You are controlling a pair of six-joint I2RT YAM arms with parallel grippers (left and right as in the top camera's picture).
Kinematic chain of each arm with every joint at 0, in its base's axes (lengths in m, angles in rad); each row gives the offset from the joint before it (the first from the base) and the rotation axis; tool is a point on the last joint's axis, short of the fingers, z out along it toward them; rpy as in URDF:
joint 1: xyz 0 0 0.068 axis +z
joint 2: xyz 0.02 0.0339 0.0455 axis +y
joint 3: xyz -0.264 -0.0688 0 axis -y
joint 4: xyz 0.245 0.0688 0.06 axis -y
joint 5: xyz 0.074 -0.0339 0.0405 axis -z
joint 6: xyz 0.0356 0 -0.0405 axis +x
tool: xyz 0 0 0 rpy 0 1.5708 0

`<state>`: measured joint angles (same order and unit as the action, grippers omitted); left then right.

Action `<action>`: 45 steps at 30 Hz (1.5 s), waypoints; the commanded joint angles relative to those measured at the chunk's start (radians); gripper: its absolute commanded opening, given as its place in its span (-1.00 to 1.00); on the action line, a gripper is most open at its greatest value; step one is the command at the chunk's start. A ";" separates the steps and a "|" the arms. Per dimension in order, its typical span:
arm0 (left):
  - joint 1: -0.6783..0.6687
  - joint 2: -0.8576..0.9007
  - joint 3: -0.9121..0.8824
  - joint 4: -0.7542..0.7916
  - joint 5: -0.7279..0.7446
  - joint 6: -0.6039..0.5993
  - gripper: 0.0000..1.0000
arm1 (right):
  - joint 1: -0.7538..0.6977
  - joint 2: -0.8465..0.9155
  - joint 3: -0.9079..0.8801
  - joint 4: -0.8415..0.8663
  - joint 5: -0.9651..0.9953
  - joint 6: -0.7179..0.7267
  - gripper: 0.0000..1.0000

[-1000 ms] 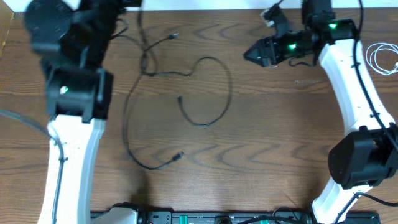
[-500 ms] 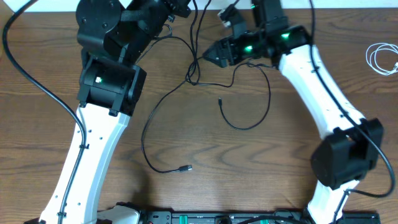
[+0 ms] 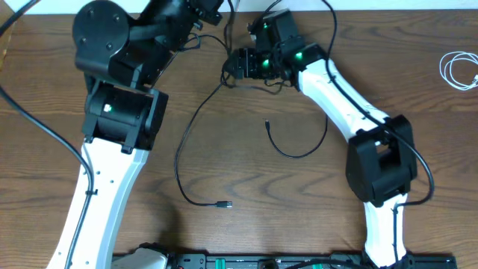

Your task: Untangle cables

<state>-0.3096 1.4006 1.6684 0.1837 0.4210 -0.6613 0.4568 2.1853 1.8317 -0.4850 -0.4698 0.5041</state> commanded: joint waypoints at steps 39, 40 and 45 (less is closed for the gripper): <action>0.350 -0.196 0.011 -0.206 -0.428 0.309 -0.85 | -0.356 0.065 0.000 -0.428 0.267 -0.358 0.64; 0.350 -0.193 0.011 -0.240 -0.424 0.309 -0.85 | -0.359 0.064 0.000 -0.427 0.235 -0.385 0.64; 0.349 -0.181 0.011 -0.398 -0.319 0.309 -0.85 | -0.357 0.051 0.002 -0.415 0.020 -0.537 0.40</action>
<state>0.0368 1.2102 1.6665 -0.1658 0.0273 -0.3679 0.0895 2.2341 1.8317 -0.9051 -0.2943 0.1059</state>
